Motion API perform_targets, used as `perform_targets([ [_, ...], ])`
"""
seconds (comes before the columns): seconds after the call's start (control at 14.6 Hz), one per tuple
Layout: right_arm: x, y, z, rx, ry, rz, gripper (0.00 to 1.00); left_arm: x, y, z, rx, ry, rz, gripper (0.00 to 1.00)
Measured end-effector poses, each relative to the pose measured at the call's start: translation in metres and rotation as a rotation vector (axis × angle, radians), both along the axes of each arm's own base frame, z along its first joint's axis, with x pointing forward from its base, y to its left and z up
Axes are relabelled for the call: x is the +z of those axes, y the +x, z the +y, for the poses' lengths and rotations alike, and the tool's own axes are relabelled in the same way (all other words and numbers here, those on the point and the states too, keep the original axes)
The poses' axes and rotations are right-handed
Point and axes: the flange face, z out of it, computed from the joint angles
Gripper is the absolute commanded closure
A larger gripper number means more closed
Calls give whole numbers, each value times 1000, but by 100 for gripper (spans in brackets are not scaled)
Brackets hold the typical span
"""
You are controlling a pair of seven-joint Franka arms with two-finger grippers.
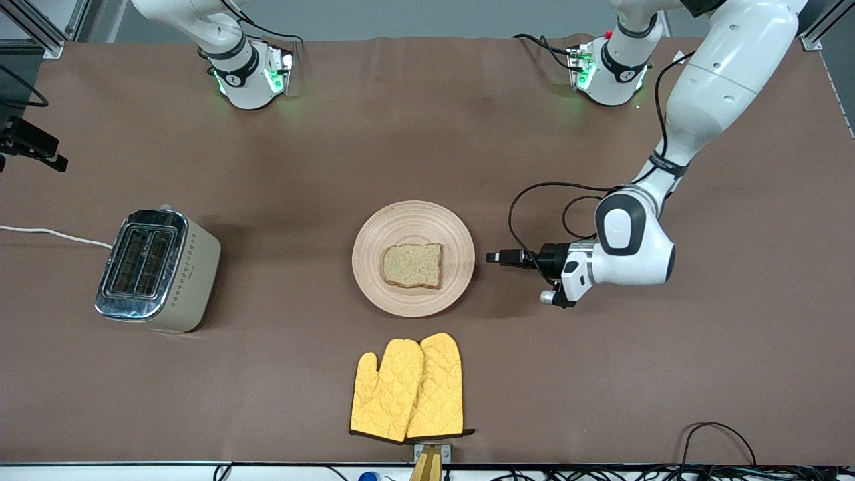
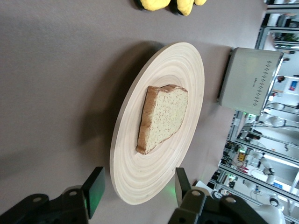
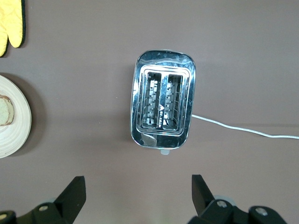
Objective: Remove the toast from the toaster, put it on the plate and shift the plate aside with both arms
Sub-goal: 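Retract the right gripper while the left gripper reaches the plate rim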
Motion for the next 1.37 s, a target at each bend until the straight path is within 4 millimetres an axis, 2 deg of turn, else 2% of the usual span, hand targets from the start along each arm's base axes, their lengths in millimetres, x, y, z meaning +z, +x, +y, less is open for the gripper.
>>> perform_targets([
  [0.34,5,4,13,12,-5,-33,0,-38,-9,-8,20,-48,-33,45],
  [0.62,5,4,13,11,-7,-33,0,-64,-20,-19,40,-84,-47,50],
  [0.76,5,4,12,10,-7,-33,0,-70,-23,-24,45,-96,-54,54],
  [0.89,5,4,13,11,-7,-33,0,-73,-26,-29,48,-101,-55,63],
  [1.17,5,4,11,8,-7,-32,0,-77,-29,-31,45,-102,-54,70],
  [1.37,2,5,11,8,-7,-25,0,-82,-30,-31,38,-103,-59,82],
])
